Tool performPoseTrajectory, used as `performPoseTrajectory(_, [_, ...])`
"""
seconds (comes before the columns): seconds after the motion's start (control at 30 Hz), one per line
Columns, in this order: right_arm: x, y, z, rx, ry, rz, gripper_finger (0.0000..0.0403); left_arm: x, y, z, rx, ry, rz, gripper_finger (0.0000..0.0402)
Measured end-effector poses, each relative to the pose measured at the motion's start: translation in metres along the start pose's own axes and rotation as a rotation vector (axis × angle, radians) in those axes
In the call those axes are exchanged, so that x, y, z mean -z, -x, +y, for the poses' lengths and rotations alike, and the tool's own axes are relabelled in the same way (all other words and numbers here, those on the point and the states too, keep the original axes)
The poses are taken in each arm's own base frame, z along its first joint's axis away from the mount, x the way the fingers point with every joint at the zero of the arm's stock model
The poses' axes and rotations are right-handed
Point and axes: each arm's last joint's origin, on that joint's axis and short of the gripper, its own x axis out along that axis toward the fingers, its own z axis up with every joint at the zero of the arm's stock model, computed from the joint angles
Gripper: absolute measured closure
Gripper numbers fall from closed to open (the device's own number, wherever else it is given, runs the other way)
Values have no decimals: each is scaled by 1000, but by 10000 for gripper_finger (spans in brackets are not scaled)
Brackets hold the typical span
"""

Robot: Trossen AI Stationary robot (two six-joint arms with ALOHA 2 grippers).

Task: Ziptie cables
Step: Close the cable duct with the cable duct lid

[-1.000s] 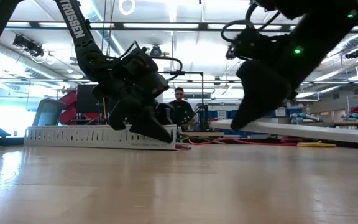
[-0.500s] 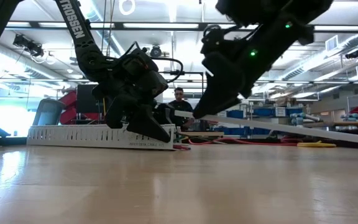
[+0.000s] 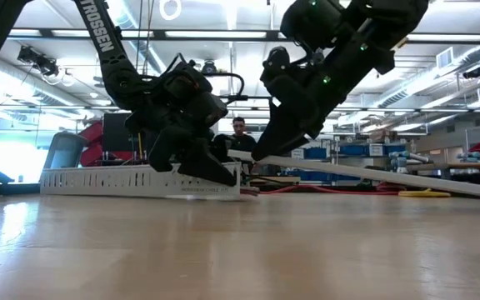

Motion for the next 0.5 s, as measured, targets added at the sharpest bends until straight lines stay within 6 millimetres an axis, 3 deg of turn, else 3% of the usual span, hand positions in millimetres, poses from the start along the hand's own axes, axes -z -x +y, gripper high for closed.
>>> performPoseTrajectory(0.5, [8,-17,-7,-23,14,44,175,3,0,-1,-19,12,38,176])
